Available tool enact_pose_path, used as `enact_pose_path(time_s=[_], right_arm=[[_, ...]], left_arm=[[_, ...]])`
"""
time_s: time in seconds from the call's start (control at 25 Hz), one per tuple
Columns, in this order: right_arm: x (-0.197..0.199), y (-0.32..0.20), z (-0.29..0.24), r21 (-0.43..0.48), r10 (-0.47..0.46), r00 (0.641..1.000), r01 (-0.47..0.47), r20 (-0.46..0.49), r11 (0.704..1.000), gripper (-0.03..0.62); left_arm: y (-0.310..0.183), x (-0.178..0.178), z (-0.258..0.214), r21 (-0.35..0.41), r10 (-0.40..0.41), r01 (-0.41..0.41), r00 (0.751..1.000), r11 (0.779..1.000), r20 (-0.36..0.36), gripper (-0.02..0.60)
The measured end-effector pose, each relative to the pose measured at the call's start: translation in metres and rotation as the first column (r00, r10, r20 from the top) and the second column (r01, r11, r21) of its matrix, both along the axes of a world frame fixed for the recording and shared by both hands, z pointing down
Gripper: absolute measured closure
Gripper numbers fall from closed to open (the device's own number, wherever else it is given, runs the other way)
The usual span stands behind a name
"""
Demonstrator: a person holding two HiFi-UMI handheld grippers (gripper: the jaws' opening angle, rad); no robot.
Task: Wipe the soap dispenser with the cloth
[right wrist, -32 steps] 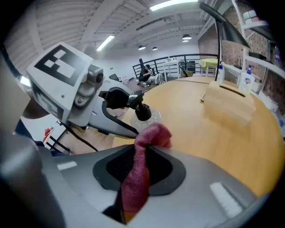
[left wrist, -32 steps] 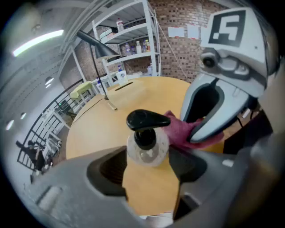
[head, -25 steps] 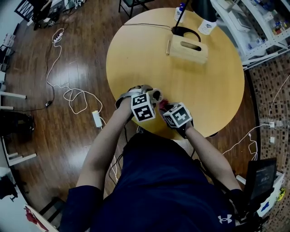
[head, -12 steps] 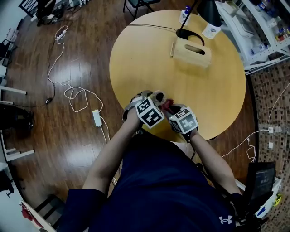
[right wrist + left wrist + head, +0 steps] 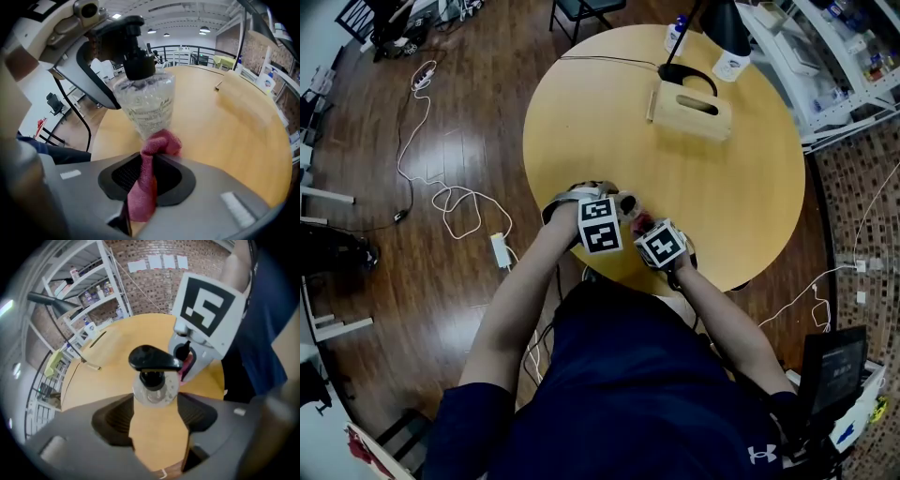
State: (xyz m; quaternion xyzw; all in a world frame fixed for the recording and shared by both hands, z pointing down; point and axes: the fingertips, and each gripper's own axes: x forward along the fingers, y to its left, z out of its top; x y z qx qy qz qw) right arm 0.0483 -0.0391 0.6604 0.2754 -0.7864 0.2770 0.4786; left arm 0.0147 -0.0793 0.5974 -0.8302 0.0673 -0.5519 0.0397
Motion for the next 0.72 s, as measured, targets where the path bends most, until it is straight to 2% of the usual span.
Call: enact_pose_path(time_s=[0.04,0.08,0.16,0.2,0.24,0.28,0.36,0.48,0.6,0.72], right_arm=[[0.0,0.002,0.001,-0.009,0.002,1.0,-0.002,0.003,1.0,0.507],[0.0,0.003,-0.002,-0.004,0.002,1.0,-0.002,0.007,1.0,0.507],[0.001,0.002,-0.02,0.034,-0.001,1.0,0.0,0.026,0.999,0.507],[0.0,0.001,-0.032,0.059,-0.003,0.999,0.001,0.042,0.998,0.507],[0.0,0.0,-0.045,0.085,-0.007,0.998,0.002,0.057,0.996,0.507],[0.0,-0.001,-0.057,0.112,-0.011,0.998,0.004,0.069,0.994,0.507],[0.002,-0.003,-0.072,0.15,-0.025,0.997,0.014,0.076,0.989,0.507],[-0.001,-0.006,-0.065,0.148,-0.052,0.997,0.043,0.058,0.988,0.507],[0.0,-0.01,-0.033,0.087,-0.03,0.999,0.026,0.037,0.996,0.508],[-0.001,-0.008,-0.001,0.01,0.015,0.999,-0.015,0.037,1.0,0.507]], left_arm=[[0.0,-0.001,0.0,-0.021,-0.073,0.073,0.997,0.997,-0.027,0.289],[0.0,-0.002,-0.002,-0.048,-0.173,0.171,0.983,0.984,-0.064,0.273],[0.0,-0.005,-0.006,-0.098,-0.374,0.362,0.916,0.927,-0.149,0.264],[0.0,-0.004,-0.009,-0.112,-0.437,0.423,0.879,0.899,-0.19,0.259],[0.0,-0.001,-0.013,-0.115,-0.47,0.456,0.854,0.882,-0.223,0.259],[0.0,0.004,-0.015,-0.107,-0.479,0.467,0.843,0.878,-0.245,0.259],[-0.002,0.011,-0.013,-0.062,-0.453,0.453,0.857,0.889,-0.246,0.249],[-0.01,0.013,-0.005,0.015,-0.356,0.366,0.912,0.93,-0.206,0.258],[-0.013,0.014,-0.004,0.031,-0.197,0.205,0.965,0.978,-0.171,0.262],[-0.011,0.015,-0.004,0.022,-0.039,0.042,0.989,0.999,-0.144,0.262]])
